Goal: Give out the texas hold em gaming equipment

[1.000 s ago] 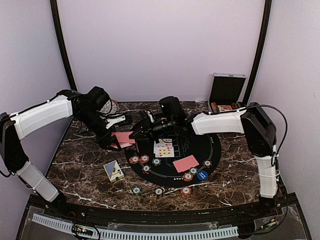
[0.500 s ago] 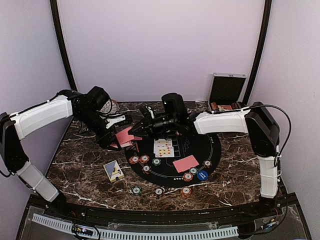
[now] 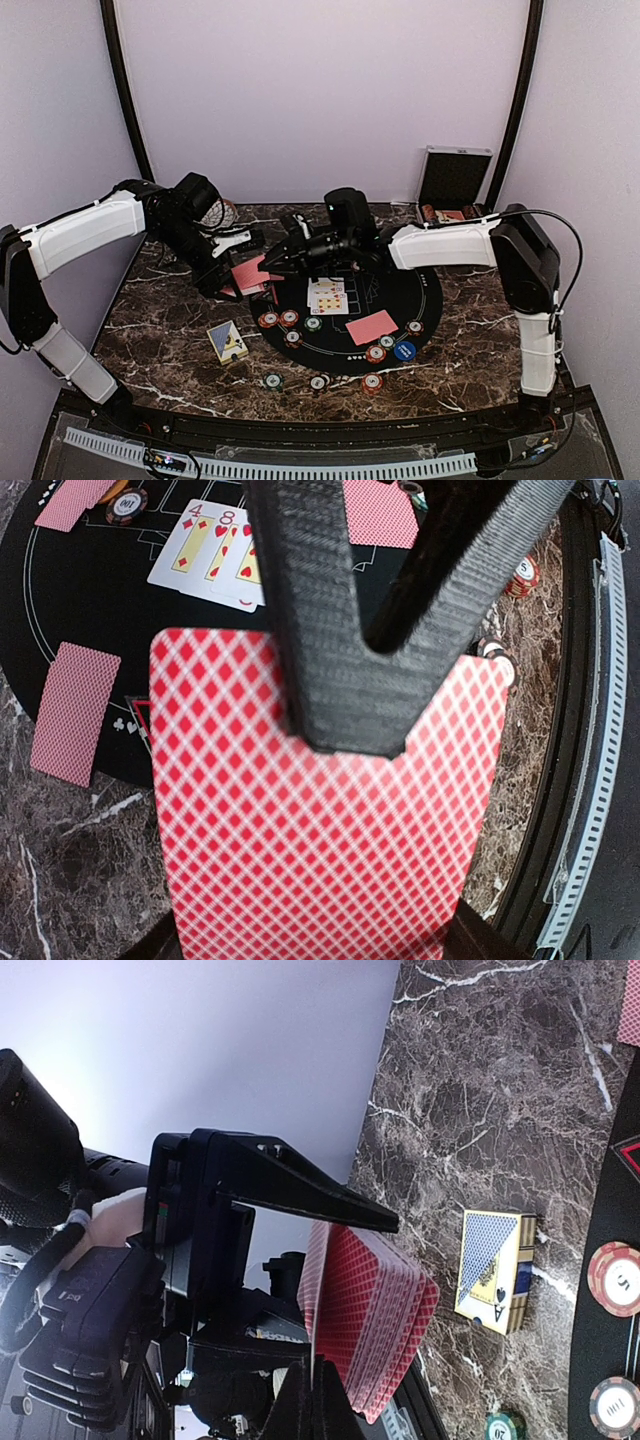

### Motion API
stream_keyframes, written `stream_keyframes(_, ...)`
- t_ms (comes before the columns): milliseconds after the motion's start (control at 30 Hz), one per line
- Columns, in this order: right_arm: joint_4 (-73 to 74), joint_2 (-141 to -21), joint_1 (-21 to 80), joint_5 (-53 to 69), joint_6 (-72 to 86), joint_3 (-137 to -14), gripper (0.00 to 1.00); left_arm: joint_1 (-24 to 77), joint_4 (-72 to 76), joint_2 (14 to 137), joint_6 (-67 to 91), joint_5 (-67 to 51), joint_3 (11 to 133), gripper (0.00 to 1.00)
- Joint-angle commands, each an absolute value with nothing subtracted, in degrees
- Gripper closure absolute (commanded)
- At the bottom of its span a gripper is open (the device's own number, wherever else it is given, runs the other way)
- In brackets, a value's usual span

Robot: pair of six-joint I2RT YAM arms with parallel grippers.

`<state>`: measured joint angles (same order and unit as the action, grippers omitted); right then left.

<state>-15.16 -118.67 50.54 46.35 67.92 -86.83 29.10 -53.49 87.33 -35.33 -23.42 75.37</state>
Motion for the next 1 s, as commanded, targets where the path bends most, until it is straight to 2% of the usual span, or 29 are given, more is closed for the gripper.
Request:
stream_keyframes(0,-17.3,-115.5,50.0,47.2,67.2,-85.8,1.00,28.8,-53.7,84.8,-36.0,-24.0,74.8,1.00)
stream_keyframes(733,-33.0,-108.6,43.4,49.3,76.4,-71.4,1.00,28.8,-53.9,84.9,-36.4,-23.5,74.3,1.00)
stream_keyframes(967,-25.7,-105.8,36.8,49.6,69.0,-64.3,1.00,28.8,-54.2,84.9,-36.3,-23.3,74.3,1.00)
